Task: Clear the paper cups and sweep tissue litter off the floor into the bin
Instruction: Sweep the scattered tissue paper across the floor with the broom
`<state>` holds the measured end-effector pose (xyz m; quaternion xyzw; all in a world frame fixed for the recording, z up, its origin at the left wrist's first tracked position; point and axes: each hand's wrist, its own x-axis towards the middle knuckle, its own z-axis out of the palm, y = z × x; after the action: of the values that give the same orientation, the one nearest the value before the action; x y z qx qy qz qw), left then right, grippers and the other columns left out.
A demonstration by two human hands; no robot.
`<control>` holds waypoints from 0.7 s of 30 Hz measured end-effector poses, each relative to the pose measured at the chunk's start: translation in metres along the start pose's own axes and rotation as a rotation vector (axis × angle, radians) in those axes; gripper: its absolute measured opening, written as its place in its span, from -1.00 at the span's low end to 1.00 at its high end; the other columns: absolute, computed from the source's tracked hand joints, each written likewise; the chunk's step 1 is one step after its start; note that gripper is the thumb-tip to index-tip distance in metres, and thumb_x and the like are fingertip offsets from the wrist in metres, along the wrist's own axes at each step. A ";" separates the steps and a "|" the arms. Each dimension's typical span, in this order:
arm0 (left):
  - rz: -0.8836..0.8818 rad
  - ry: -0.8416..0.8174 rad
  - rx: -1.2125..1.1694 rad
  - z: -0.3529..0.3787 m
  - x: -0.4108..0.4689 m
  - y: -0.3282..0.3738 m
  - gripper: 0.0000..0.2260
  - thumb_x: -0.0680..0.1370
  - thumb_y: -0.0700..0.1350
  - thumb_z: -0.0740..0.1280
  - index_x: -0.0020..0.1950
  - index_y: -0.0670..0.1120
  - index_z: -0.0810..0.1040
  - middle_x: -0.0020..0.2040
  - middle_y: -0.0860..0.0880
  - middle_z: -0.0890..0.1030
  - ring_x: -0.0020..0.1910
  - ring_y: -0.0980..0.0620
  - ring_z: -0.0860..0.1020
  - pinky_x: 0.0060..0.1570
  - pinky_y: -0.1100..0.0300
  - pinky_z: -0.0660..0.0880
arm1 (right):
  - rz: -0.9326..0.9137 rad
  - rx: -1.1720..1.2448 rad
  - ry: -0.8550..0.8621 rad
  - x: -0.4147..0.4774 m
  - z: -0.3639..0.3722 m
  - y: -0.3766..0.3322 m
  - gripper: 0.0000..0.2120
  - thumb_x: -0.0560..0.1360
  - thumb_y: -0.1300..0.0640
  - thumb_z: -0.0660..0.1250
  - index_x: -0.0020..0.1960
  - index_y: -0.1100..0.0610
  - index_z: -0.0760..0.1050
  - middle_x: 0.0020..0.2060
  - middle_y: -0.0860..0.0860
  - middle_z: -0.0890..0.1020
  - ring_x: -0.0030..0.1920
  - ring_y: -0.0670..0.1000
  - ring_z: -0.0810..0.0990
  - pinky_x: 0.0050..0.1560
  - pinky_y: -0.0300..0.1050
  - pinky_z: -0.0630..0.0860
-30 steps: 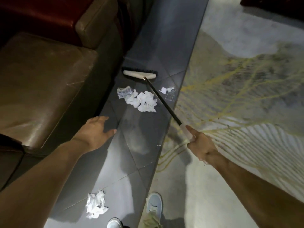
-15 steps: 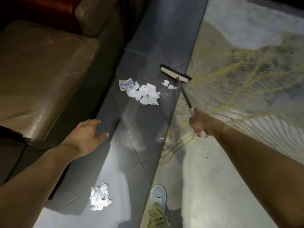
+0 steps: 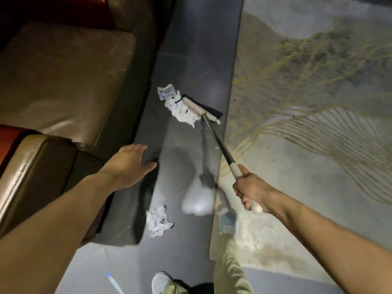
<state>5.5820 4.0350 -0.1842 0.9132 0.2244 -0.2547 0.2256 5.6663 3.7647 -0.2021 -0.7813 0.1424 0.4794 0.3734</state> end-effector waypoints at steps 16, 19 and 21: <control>-0.095 0.000 -0.044 0.025 0.007 -0.012 -0.39 0.56 0.09 0.26 0.52 -0.12 0.16 0.48 -0.10 0.25 0.48 -0.04 0.16 0.44 0.10 0.17 | -0.350 -0.324 0.184 0.066 -0.015 -0.085 -0.66 0.46 0.24 0.19 0.22 0.11 0.47 -0.43 0.00 0.43 -0.42 0.05 0.42 -0.42 -0.18 0.35; -0.123 0.022 -0.086 0.026 0.016 -0.008 -0.40 0.56 0.09 0.26 0.52 -0.11 0.17 0.49 -0.10 0.24 0.48 -0.04 0.16 0.45 0.12 0.15 | -0.360 -0.423 0.163 0.095 -0.021 -0.116 -0.61 0.43 0.27 0.20 0.25 0.12 0.47 -0.43 0.02 0.45 -0.42 0.05 0.42 -0.43 -0.18 0.40; -0.129 0.029 -0.090 0.028 0.020 -0.006 -0.41 0.56 0.07 0.27 0.51 -0.12 0.17 0.48 -0.12 0.24 0.48 -0.05 0.18 0.44 0.13 0.15 | -0.363 -0.504 0.091 0.114 -0.026 -0.125 -0.56 0.48 0.29 0.22 0.36 0.15 0.38 -0.32 0.04 0.47 -0.36 0.06 0.45 -0.35 -0.15 0.43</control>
<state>5.5845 4.0306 -0.2188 0.8893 0.2973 -0.2451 0.2461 5.8125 3.8466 -0.2371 -0.8825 -0.1061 0.3898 0.2407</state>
